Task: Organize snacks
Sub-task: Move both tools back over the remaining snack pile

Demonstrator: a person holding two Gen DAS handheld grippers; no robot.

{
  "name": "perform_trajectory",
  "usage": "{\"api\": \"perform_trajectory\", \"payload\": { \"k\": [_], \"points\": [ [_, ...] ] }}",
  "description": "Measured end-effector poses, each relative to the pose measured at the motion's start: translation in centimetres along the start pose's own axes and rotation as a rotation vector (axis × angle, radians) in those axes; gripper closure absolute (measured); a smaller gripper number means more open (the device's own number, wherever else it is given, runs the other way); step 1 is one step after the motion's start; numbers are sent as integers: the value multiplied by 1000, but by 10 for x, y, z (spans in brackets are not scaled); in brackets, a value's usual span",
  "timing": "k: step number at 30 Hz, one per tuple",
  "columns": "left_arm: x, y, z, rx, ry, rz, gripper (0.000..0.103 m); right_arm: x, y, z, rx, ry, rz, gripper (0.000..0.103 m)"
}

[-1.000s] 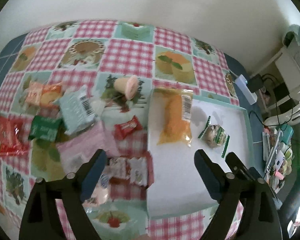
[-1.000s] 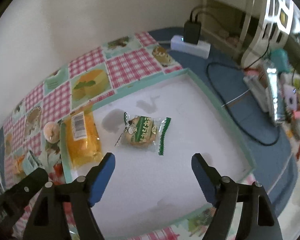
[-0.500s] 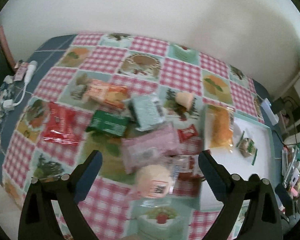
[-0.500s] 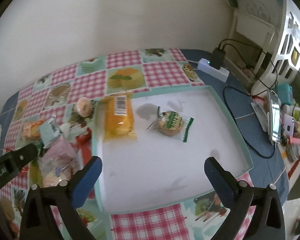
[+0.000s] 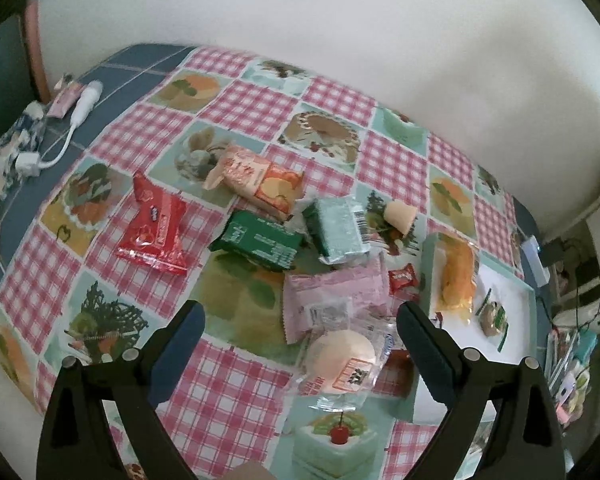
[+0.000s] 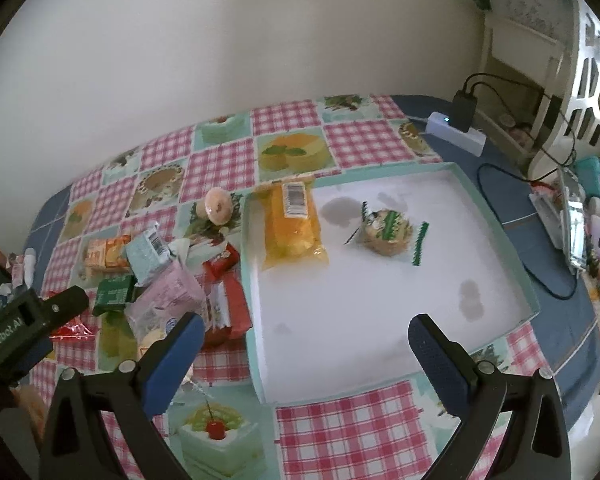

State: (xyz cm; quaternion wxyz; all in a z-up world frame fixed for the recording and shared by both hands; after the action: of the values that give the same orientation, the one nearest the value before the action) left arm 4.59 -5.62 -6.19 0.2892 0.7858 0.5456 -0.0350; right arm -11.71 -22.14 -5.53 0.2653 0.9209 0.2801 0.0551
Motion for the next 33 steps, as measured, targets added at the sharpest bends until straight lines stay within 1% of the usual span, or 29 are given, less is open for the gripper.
{"api": "perform_trajectory", "payload": {
  "k": [3,6,9,14,18,20,23,25,27,29,33],
  "points": [
    [10,1,3,15,20,-35,6,8,0,4,9,15,-3,0],
    [21,1,7,27,51,-61,6,17,-3,10,37,35,-8,0],
    [31,-1,16,64,75,-89,6,28,-8,20,71,43,-32,0],
    [45,-10,36,135,82,-155,6,46,-16,35,116,35,-94,0],
    [52,-15,44,156,97,-182,6,51,-20,43,138,24,-117,0],
    [52,-15,45,157,93,-187,6,53,-22,47,153,25,-120,0],
    [47,-14,45,148,72,-181,6,52,-23,52,168,20,-118,0],
    [40,-13,43,137,66,-154,6,52,-22,51,163,20,-115,0],
    [33,-13,45,147,56,-130,6,50,-18,48,149,11,-119,0],
    [26,-14,47,162,27,-113,6,47,-15,48,141,-14,-119,1],
    [14,-16,49,174,35,-56,6,32,-10,47,138,-46,-80,1]
  ]
}}
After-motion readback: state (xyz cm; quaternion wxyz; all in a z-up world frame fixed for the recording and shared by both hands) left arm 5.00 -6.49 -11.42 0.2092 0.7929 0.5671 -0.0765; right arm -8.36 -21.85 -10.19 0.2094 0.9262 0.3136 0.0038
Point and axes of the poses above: each gripper's, at about its wrist camera, not at the fingertips, and z roughly the way its jaws point, x to its left, y to its top, the point moved 6 cm from there along z, roughly the way its jaws point, and after that the axes turned 9 degrees about -y, right-handed, at the moved point
